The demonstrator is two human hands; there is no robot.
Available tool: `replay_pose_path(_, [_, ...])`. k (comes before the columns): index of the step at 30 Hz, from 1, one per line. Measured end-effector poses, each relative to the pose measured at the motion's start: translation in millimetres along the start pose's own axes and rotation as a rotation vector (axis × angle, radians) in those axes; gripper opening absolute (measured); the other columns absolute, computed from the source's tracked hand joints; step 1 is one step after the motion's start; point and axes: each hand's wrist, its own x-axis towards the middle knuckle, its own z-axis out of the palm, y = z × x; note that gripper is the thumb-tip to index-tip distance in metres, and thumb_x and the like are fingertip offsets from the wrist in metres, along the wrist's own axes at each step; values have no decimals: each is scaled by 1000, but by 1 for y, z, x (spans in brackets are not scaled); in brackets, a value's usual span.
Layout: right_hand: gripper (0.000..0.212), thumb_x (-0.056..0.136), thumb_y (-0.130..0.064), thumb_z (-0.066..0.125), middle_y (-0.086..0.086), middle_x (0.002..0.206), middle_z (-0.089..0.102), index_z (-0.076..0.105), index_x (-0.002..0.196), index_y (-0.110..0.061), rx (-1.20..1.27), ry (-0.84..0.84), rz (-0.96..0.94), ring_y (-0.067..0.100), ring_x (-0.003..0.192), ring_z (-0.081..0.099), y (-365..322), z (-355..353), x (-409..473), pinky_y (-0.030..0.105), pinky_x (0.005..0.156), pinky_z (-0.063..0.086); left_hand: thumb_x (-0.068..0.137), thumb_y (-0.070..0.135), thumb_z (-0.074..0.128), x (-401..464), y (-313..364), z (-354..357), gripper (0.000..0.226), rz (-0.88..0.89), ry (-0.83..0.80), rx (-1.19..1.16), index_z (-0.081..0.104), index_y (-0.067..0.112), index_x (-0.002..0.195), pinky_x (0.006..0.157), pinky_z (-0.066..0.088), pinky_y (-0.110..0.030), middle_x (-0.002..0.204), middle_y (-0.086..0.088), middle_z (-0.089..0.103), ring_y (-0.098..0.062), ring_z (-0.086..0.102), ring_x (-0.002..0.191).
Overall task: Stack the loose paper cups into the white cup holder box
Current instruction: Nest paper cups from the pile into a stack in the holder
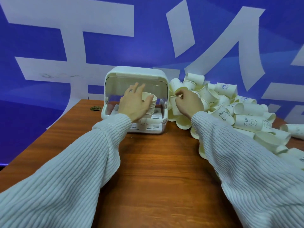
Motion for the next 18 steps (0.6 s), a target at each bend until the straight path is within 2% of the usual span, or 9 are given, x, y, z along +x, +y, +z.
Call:
replay_pose_path(2, [34,94,-25,50,-2,119,70,64,125,-31,-78,28,-55,27,109,65,7,0,3,37,87,48,103,50,46,-10,7,5,61,51,132,-56,41,20,155,119,31,-56,164,-6,36,-27,29,151])
replay_pose_path(4, [40,95,-26,49,1,123,69,58,134,-31,-161,34,-99,30,111,65,9,-1,7,41,88,50,102,48,51,-15,10,13,57,76,166,-55,46,19,151,117,33,-54,158,-5,43,-26,35,147])
replay_pose_path(7, [50,95,-24,49,7,130,66,49,144,-30,-276,-62,-97,34,110,65,7,1,14,42,85,50,100,47,54,-21,10,24,55,98,182,-9,49,20,148,118,30,-51,156,-4,46,-25,33,149])
replay_pose_path(10, [35,96,-27,50,9,116,69,59,130,-27,-349,-123,-65,33,98,65,9,7,20,38,77,47,98,47,56,-25,6,30,56,105,193,4,50,22,147,120,26,-51,156,-3,46,-25,28,152])
replay_pose_path(14, [22,91,-35,46,4,90,69,64,99,-26,-312,32,-65,29,79,58,10,-5,12,36,70,46,92,43,61,-30,5,29,54,206,292,39,56,18,140,119,28,-54,149,-6,53,-28,28,152])
replay_pose_path(16, [15,86,-35,46,-2,75,62,55,78,-27,-169,99,-55,27,73,58,11,-19,5,35,67,47,90,41,63,-32,12,28,54,319,316,36,58,15,138,117,31,-53,146,-7,55,-28,31,151])
replay_pose_path(18, [18,84,-31,51,-6,64,53,48,67,-27,78,87,-79,19,66,51,14,-31,-4,33,62,40,90,49,62,-32,25,28,62,388,271,25,55,15,141,117,32,-52,148,-6,53,-27,31,151])
